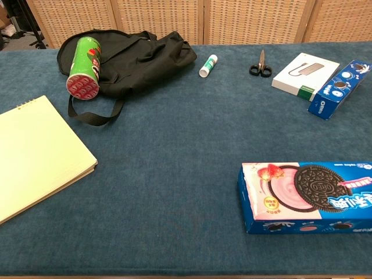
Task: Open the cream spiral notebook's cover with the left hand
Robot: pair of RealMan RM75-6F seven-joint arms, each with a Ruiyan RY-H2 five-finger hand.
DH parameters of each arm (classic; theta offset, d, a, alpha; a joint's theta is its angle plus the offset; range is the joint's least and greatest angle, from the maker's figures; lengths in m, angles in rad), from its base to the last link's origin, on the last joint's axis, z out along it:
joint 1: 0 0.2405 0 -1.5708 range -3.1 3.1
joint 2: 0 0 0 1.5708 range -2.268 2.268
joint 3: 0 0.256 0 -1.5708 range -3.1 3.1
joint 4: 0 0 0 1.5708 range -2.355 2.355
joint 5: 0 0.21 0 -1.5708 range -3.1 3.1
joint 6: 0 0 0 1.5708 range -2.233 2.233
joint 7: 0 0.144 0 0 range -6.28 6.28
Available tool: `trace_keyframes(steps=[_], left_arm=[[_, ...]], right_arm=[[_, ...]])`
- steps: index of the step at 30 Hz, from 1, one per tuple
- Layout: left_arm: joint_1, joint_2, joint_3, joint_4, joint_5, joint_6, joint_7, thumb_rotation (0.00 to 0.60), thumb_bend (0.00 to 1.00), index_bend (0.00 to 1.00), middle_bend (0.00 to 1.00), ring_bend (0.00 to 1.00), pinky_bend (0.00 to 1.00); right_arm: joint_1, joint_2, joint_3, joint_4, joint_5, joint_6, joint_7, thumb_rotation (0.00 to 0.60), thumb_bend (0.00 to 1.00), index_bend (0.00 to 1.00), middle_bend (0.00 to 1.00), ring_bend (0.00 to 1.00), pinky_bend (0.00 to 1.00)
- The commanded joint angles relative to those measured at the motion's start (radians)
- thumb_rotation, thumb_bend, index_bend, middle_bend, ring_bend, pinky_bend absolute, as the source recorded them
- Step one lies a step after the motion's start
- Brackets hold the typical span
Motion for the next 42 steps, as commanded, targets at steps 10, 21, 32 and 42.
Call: trace_keyframes(steps=[10, 21, 32, 42], left_arm=[[-0.013, 0.001, 0.126, 0.092, 0.186, -0.022, -0.119, 0.6, 0.0, 0.0, 0.0, 0.0, 0.03], [-0.038, -0.128, 0.243, 0.397, 0.366, -0.003, -0.305, 0.6, 0.02, 0.0, 0.0, 0.0, 0.03], [-0.045, -0.181, 0.271, 0.484, 0.392, 0.018, -0.378, 0.6, 0.14, 0.08, 0.0, 0.0, 0.03], [-0.064, -0.22, 0.301, 0.505, 0.41, -0.01, -0.368, 0.6, 0.15, 0.17, 0.0, 0.0, 0.03]], right_arm=[[0.002, -0.002, -0.012, -0.005, -0.007, -0.014, 0.0, 0.6, 0.0, 0.11, 0.0, 0.0, 0.0], [0.001, 0.0, -0.012, -0.013, 0.008, -0.027, -0.007, 0.6, 0.0, 0.11, 0.0, 0.0, 0.0], [0.004, 0.0, -0.011, -0.015, 0.013, -0.037, -0.007, 0.6, 0.0, 0.11, 0.0, 0.0, 0.0], [0.004, 0.01, -0.01, -0.023, 0.022, -0.046, 0.018, 0.6, 0.0, 0.11, 0.0, 0.0, 0.0]])
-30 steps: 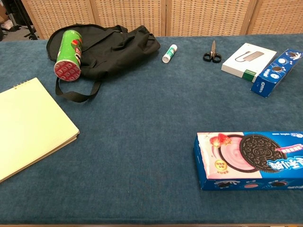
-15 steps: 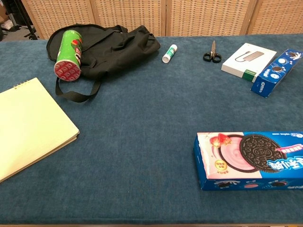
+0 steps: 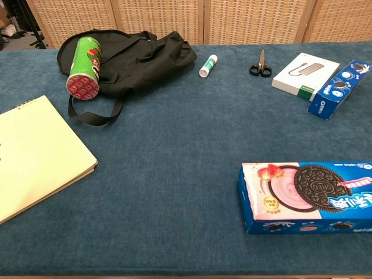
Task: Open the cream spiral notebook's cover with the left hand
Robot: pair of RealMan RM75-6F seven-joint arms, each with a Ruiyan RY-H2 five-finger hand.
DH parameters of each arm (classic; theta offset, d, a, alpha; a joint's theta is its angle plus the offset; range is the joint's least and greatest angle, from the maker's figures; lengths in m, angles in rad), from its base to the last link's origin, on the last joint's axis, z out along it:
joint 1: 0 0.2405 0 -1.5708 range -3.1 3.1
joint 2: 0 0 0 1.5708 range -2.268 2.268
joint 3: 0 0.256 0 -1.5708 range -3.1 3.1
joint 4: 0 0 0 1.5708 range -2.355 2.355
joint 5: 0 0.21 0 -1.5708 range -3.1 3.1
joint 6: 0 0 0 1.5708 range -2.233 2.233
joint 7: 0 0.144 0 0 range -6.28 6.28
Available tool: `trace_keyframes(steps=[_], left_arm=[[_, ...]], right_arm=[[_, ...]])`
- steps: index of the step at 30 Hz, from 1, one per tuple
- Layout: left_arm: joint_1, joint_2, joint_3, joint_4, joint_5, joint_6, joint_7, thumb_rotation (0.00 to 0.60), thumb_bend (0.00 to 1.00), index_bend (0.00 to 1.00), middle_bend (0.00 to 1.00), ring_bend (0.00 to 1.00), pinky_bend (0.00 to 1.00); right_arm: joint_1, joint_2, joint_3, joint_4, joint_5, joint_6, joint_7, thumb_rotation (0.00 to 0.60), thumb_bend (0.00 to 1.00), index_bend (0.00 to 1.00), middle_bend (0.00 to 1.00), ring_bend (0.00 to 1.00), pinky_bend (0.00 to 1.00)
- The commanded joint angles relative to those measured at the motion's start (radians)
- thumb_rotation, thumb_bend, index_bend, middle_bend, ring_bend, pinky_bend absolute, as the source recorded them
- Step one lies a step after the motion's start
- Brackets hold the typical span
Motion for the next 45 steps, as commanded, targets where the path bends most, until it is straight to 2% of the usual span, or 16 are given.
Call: trace_keyframes(steps=[1, 10, 45], left_arm=[[-0.002, -0.008, 0.007, 0.01, -0.001, -0.007, 0.002, 0.6, 0.15, 0.18, 0.0, 0.0, 0.03], [0.003, -0.042, 0.015, 0.065, -0.01, 0.003, -0.012, 0.6, 0.15, 0.25, 0.0, 0.0, 0.03], [-0.025, -0.094, 0.025, 0.15, -0.033, -0.011, -0.044, 0.6, 0.15, 0.3, 0.0, 0.0, 0.03]], right_arm=[[0.0, 0.002, 0.0, -0.003, 0.001, -0.002, 0.006, 0.6, 0.0, 0.11, 0.0, 0.0, 0.0], [0.0, 0.012, 0.006, -0.007, 0.014, -0.005, 0.026, 0.6, 0.0, 0.11, 0.0, 0.0, 0.0], [0.001, 0.021, 0.012, -0.012, 0.031, -0.017, 0.045, 0.6, 0.0, 0.11, 0.0, 0.0, 0.0]])
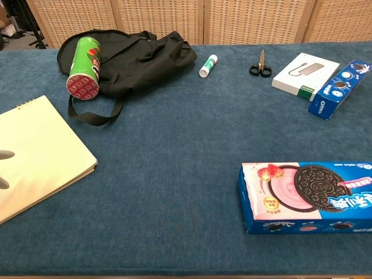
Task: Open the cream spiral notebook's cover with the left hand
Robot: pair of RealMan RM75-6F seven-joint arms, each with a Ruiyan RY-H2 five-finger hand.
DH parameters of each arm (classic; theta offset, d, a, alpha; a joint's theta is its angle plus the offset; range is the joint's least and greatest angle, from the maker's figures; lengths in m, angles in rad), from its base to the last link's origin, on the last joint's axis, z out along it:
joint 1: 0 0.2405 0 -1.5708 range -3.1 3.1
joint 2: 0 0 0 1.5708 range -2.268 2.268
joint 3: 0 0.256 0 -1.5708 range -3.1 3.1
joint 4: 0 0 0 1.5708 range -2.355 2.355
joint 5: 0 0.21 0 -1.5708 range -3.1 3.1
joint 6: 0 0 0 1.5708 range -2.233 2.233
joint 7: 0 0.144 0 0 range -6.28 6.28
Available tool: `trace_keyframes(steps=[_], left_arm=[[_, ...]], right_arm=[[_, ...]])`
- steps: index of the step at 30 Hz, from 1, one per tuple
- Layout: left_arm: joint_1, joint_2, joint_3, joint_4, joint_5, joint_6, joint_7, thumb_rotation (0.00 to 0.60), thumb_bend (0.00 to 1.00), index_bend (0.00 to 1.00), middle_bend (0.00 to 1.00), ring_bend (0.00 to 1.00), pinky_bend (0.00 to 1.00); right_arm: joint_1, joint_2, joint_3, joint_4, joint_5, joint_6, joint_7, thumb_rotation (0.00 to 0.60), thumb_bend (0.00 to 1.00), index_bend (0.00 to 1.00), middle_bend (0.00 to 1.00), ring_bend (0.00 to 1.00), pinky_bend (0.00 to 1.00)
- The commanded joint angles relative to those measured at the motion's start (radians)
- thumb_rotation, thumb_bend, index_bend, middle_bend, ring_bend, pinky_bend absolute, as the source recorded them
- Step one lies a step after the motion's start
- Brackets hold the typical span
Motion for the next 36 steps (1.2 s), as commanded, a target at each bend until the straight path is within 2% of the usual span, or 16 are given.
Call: trace_keyframes(steps=[1, 3, 14, 21, 26, 29, 32, 36], left_arm=[[-0.002, -0.003, 0.001, 0.004, -0.001, 0.0, 0.0, 0.6, 0.15, 0.3, 0.0, 0.0, 0.03], [-0.002, -0.004, 0.002, 0.006, -0.003, 0.0, -0.003, 0.6, 0.16, 0.31, 0.0, 0.0, 0.03], [0.0, -0.012, 0.007, 0.021, -0.009, 0.002, -0.016, 0.6, 0.39, 0.43, 0.0, 0.0, 0.03], [0.001, -0.018, 0.007, 0.029, -0.015, 0.004, -0.027, 0.6, 0.43, 0.48, 0.0, 0.0, 0.03], [0.003, -0.022, 0.004, 0.034, -0.023, 0.005, -0.04, 0.6, 0.47, 0.63, 0.0, 0.0, 0.03], [0.003, -0.026, 0.002, 0.039, -0.027, 0.004, -0.042, 0.6, 0.53, 0.7, 0.0, 0.0, 0.03], [0.002, -0.028, 0.004, 0.041, -0.027, 0.003, -0.055, 0.6, 0.57, 0.73, 0.0, 0.0, 0.03], [-0.002, -0.031, 0.006, 0.042, -0.025, 0.004, -0.062, 0.6, 0.57, 0.73, 0.0, 0.0, 0.03]], right_arm=[[0.0, 0.0, 0.0, 0.0, 0.0, 0.0, 0.0, 0.6, 0.0, 0.11, 0.0, 0.0, 0.0], [0.0, 0.0, 0.0, 0.0, -0.001, 0.001, 0.0, 0.6, 0.0, 0.11, 0.0, 0.0, 0.0], [0.0, 0.001, -0.002, -0.001, -0.002, -0.002, 0.0, 0.6, 0.0, 0.11, 0.0, 0.0, 0.0], [0.0, 0.002, -0.002, -0.002, -0.001, -0.004, 0.001, 0.6, 0.0, 0.11, 0.0, 0.0, 0.0], [0.001, 0.003, -0.003, -0.004, -0.002, -0.006, 0.003, 0.6, 0.0, 0.11, 0.0, 0.0, 0.0], [0.0, 0.004, -0.003, -0.005, -0.003, -0.005, 0.004, 0.6, 0.0, 0.11, 0.0, 0.0, 0.0], [0.0, 0.005, -0.003, -0.006, -0.003, -0.005, 0.006, 0.6, 0.0, 0.11, 0.0, 0.0, 0.0], [0.0, 0.006, -0.003, -0.006, -0.003, -0.006, 0.008, 0.6, 0.0, 0.11, 0.0, 0.0, 0.0]])
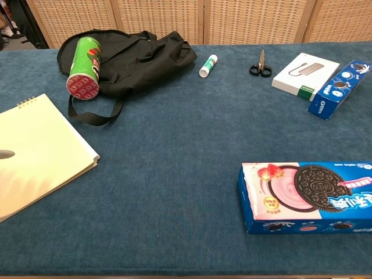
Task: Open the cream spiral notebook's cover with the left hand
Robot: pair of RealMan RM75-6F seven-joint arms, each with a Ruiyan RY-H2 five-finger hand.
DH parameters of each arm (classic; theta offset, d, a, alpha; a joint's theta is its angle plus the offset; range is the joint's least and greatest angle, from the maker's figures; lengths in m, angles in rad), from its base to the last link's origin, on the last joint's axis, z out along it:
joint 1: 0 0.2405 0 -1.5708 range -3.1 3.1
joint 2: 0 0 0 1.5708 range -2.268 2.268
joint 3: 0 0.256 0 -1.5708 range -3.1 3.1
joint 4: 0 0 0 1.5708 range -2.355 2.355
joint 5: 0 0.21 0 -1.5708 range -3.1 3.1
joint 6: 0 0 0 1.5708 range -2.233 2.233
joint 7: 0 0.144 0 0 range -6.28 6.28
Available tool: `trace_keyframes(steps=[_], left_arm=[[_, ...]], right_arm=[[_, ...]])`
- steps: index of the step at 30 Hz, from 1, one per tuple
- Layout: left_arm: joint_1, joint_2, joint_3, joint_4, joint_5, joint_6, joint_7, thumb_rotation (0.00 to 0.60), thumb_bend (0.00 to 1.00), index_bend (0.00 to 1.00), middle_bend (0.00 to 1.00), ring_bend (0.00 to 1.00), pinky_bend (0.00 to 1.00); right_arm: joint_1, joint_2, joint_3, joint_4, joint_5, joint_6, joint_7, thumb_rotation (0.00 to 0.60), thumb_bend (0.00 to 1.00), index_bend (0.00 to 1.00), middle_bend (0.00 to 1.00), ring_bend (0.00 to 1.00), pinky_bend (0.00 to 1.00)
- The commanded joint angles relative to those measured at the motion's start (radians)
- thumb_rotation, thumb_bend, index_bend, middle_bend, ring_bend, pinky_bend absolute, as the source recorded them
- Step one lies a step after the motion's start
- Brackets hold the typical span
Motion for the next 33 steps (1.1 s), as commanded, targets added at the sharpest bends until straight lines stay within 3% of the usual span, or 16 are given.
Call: trace_keyframes(steps=[1, 19, 33], left_arm=[[-0.003, -0.001, 0.001, -0.002, 0.002, 0.001, -0.007, 0.6, 0.57, 0.74, 0.0, 0.0, 0.03], [-0.043, 0.076, 0.105, -0.182, 0.179, 0.135, -0.039, 0.6, 0.56, 0.75, 0.0, 0.0, 0.03], [-0.061, 0.127, 0.159, -0.316, 0.24, 0.14, -0.07, 0.6, 0.57, 0.75, 0.0, 0.0, 0.03]], right_arm=[[0.0, 0.0, 0.0, 0.0, 0.0, -0.001, 0.0, 0.6, 0.0, 0.11, 0.0, 0.0, 0.0], [0.001, 0.003, 0.0, -0.002, 0.004, -0.006, 0.008, 0.6, 0.0, 0.11, 0.0, 0.0, 0.0], [0.001, 0.005, 0.0, -0.004, 0.006, -0.008, 0.011, 0.6, 0.0, 0.11, 0.0, 0.0, 0.0]])
